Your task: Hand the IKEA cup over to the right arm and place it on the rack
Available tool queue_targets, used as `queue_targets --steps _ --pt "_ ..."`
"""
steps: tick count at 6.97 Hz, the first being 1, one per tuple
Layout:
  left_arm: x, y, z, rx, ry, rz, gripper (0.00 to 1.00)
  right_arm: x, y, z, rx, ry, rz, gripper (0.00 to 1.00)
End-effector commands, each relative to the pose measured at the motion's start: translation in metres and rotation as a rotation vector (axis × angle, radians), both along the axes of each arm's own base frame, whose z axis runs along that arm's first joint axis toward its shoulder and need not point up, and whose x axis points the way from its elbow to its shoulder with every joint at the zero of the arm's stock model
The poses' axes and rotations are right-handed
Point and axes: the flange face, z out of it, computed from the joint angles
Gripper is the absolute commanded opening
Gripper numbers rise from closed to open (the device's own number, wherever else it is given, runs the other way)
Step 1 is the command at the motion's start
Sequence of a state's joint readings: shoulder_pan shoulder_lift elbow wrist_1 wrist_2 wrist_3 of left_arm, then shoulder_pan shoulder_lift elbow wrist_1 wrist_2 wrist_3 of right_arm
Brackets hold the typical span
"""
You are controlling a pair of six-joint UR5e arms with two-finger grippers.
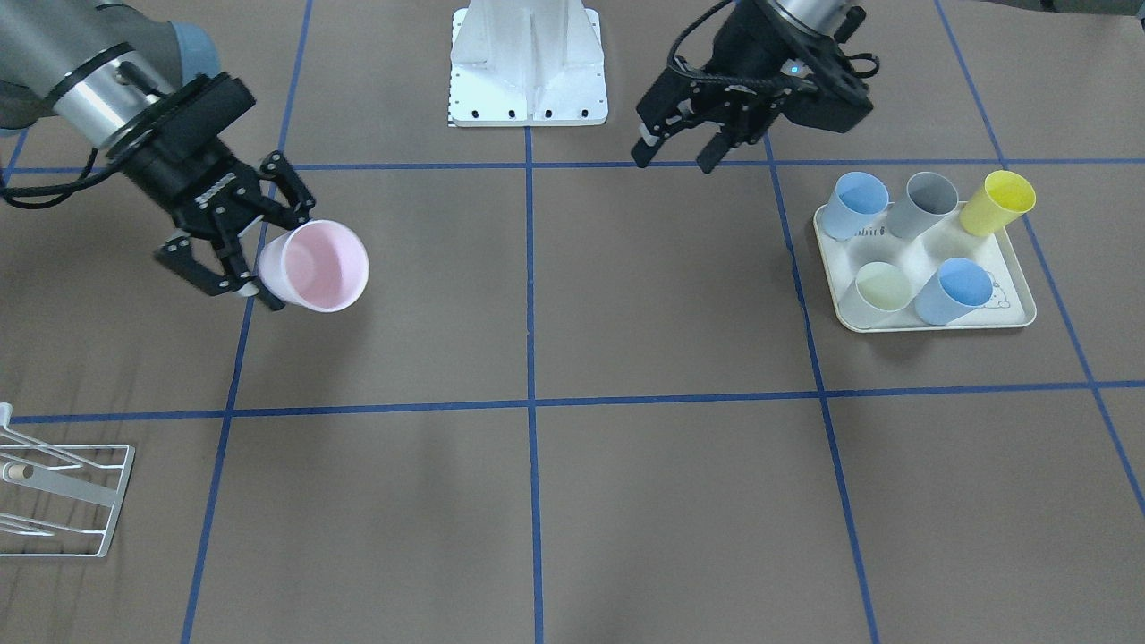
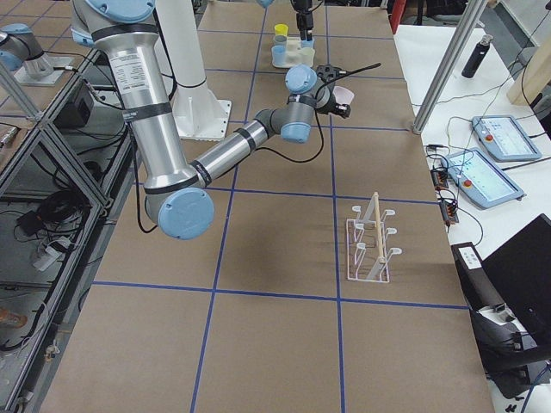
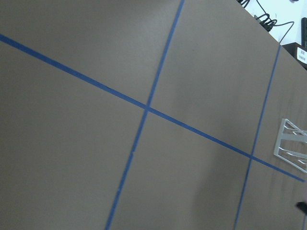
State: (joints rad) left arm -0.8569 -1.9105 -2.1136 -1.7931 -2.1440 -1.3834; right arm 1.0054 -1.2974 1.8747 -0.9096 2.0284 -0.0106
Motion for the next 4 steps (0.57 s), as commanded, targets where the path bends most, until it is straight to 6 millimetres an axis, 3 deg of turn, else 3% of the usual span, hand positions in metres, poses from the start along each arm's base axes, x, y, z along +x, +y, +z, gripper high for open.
queue_targets --steps 1,3,4 --pt "-0.074 -0.001 0.082 0.13 -0.146 0.064 1.0 0.081 -0.042 0.035 0.026 0.3 0.012 0.26" --pt "-0.145 -0.003 0.137 0.201 -0.209 0.104 1.0 0.137 -0.065 0.065 0.121 0.576 -0.011 0.28" --pt "-0.169 0.001 0.155 0.229 -0.222 0.124 1.0 0.15 -0.078 0.084 0.18 0.733 -0.039 0.27"
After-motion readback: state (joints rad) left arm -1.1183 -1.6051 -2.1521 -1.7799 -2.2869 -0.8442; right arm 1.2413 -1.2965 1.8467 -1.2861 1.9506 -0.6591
